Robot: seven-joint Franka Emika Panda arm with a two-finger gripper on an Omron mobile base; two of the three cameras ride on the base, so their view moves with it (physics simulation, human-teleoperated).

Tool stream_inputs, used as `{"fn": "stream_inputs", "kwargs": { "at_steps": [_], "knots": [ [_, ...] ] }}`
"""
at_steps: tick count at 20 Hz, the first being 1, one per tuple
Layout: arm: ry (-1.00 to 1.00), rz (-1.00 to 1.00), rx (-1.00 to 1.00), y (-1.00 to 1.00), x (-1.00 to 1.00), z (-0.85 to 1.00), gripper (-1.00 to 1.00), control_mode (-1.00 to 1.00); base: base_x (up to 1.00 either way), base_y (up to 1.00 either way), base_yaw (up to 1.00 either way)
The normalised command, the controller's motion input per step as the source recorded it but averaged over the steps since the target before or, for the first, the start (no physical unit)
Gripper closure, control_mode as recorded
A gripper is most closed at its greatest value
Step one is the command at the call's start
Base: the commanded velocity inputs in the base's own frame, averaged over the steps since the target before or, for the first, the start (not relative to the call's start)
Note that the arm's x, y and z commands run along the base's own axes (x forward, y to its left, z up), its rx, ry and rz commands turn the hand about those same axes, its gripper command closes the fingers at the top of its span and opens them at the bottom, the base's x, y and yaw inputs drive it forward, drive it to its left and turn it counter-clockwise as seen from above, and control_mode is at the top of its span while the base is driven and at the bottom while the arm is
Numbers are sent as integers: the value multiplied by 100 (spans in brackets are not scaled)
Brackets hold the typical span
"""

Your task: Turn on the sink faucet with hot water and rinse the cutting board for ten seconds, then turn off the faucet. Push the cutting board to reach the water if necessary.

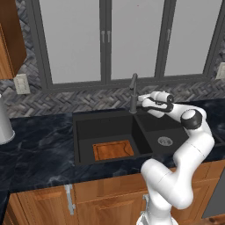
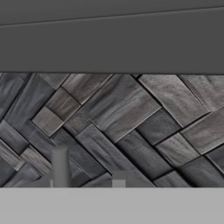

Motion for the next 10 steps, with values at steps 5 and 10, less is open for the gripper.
{"fn": "stream_inputs", "kwargs": {
  "at_steps": [5,10],
  "knots": [
    [0,0,0,-51,-1,0,100,-100,0,0,0],
    [0,0,0,-48,-2,0,100,-100,0,0,0]
  ]
}}
